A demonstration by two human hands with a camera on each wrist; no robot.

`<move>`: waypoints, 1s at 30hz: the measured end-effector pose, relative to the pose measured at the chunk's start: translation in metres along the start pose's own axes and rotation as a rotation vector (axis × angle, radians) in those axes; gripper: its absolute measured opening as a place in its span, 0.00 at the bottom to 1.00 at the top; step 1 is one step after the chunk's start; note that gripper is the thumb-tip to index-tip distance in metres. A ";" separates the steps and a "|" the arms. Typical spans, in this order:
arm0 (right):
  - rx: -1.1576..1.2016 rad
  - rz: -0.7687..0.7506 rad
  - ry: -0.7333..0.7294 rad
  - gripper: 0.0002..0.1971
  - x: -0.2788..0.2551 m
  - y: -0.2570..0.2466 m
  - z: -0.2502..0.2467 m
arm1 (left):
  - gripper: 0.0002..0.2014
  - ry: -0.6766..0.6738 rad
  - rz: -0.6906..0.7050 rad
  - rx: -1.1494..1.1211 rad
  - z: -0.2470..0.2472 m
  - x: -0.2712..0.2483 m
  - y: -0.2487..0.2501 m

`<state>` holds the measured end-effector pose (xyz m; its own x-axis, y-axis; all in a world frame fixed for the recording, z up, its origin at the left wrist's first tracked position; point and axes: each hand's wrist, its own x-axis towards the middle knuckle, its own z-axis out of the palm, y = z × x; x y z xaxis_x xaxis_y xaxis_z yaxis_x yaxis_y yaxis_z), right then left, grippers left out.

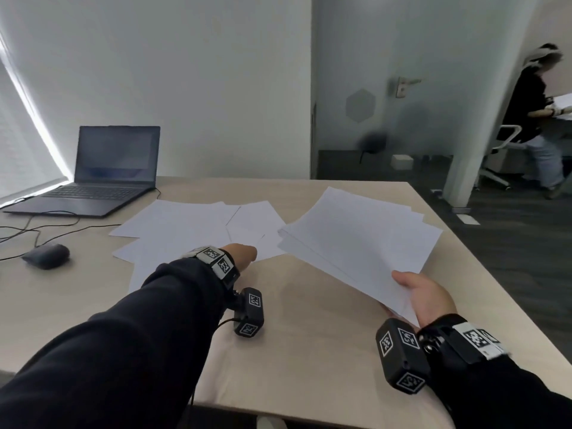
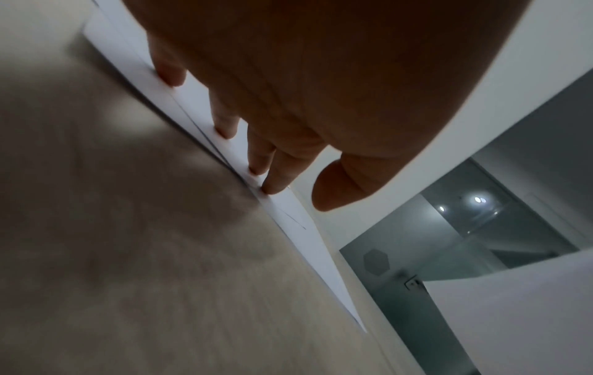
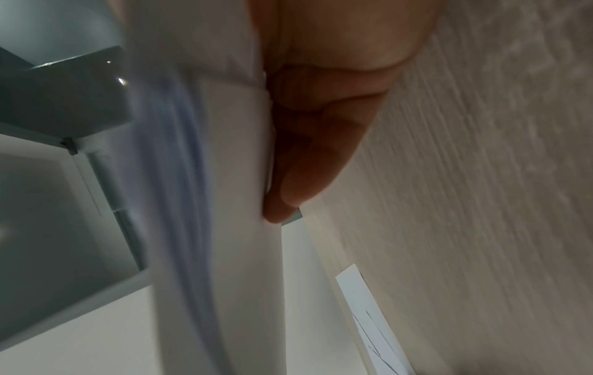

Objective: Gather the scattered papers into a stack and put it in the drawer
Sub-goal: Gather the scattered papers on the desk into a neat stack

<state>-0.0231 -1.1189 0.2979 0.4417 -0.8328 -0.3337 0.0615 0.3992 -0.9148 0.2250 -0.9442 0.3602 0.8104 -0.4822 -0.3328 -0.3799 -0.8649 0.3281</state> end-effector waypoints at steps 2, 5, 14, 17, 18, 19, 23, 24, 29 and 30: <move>0.005 -0.004 0.005 0.22 -0.003 -0.001 0.000 | 0.19 -0.015 -0.002 0.032 0.002 -0.010 -0.001; 0.032 0.002 0.011 0.18 -0.020 -0.008 0.000 | 0.20 -0.053 0.053 0.162 0.012 -0.022 -0.007; -0.044 -0.125 0.043 0.14 -0.080 -0.021 -0.034 | 0.22 -0.018 0.094 0.089 0.048 -0.082 -0.015; -0.074 -0.160 0.080 0.13 -0.094 -0.019 -0.049 | 0.20 -0.028 0.110 0.123 0.059 -0.109 -0.013; -0.088 -0.176 0.098 0.14 -0.097 -0.017 -0.053 | 0.19 -0.034 0.123 0.174 0.062 -0.121 -0.011; -0.096 -0.188 0.111 0.14 -0.099 -0.015 -0.058 | 0.19 -0.044 0.145 0.213 0.065 -0.130 -0.010; -0.082 -0.205 0.134 0.15 -0.100 -0.009 -0.080 | 0.20 -0.027 0.151 0.218 0.076 -0.161 -0.013; -0.103 -0.213 0.136 0.15 -0.102 -0.009 -0.085 | 0.20 -0.031 0.151 0.217 0.078 -0.167 -0.016; -0.189 -0.274 0.233 0.15 -0.108 -0.019 -0.118 | 0.35 0.037 0.147 0.187 0.091 -0.189 -0.033; -0.207 -0.284 0.264 0.15 -0.111 -0.022 -0.124 | 0.39 0.070 0.148 0.199 0.095 -0.193 -0.035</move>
<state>-0.1845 -1.0829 0.3267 0.1878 -0.9786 -0.0844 -0.0448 0.0773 -0.9960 0.0392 -0.8339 0.3293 0.7658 -0.6007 -0.2298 -0.5712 -0.7994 0.1862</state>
